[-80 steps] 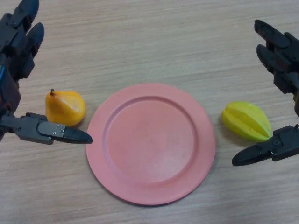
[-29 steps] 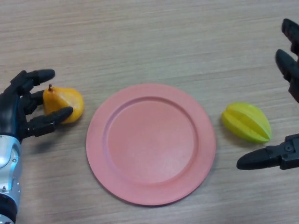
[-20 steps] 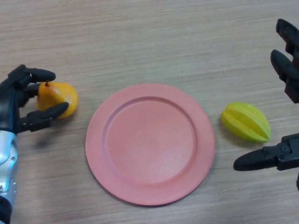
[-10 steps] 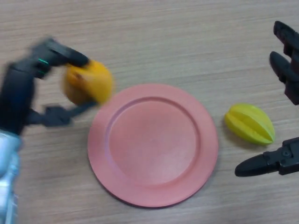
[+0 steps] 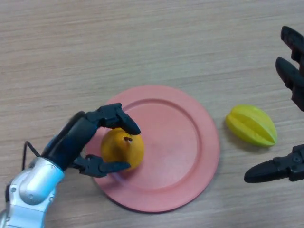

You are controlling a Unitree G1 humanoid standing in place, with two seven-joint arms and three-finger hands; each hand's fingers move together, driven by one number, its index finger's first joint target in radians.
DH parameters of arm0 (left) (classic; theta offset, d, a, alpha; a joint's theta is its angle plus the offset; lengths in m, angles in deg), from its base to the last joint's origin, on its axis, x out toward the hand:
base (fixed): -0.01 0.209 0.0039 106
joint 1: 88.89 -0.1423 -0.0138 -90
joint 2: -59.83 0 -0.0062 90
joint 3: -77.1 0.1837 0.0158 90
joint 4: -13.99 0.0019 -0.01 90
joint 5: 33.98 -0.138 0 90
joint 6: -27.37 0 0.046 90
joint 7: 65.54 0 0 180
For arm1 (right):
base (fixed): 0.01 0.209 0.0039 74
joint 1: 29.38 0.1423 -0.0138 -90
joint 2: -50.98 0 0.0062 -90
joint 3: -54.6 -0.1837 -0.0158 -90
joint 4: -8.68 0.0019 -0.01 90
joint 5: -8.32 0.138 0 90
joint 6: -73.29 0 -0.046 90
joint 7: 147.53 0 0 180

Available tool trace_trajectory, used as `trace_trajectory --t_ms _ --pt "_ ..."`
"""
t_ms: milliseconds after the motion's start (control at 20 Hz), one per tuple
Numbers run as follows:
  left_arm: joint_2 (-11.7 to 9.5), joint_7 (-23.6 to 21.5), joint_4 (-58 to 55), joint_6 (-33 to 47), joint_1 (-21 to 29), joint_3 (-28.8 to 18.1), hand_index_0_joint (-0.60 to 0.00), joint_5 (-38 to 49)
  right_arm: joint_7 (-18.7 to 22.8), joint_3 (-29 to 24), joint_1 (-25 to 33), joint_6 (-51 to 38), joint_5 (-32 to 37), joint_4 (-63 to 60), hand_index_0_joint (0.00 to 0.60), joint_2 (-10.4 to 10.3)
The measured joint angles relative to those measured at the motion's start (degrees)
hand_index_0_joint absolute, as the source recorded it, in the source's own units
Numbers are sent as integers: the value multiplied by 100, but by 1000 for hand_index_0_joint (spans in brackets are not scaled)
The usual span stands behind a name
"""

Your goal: Pick up the yellow pear and place it on the plate

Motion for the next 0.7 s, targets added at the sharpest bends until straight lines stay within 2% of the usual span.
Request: trace_trajectory --t_ms 100,250,350,400,450,500,550,650,700 --pt "129 221 -129 -752 7 34 -600 674 2 -190 -59 -1 78 0 0 3" --pt "245 -57 108 -750 185 119 -600 1204 2 -279 -138 -2 153 0 0 22" --pt "304 -213 154 -750 288 218 -401 1202 0 -283 -149 -20 158 0 0 109" --pt "317 -213 176 -751 287 224 -250 1201 0 -318 -158 -55 159 1 0 112" --pt "318 -215 179 -758 287 225 -152 1200 0 -360 -159 -67 160 0 0 112" --pt "317 -326 179 -765 287 239 -19 1150 0 -448 -160 -74 161 0 0 114" --pt "317 -493 180 -778 290 264 0 901 0 -487 -163 -90 161 0 0 136" --pt "305 -598 224 -868 295 286 0 653 -17 -505 -169 -168 160 0 0 170" --pt "303 -597 223 -875 296 294 0 615 -261 -565 -175 -188 139 1 0 117"
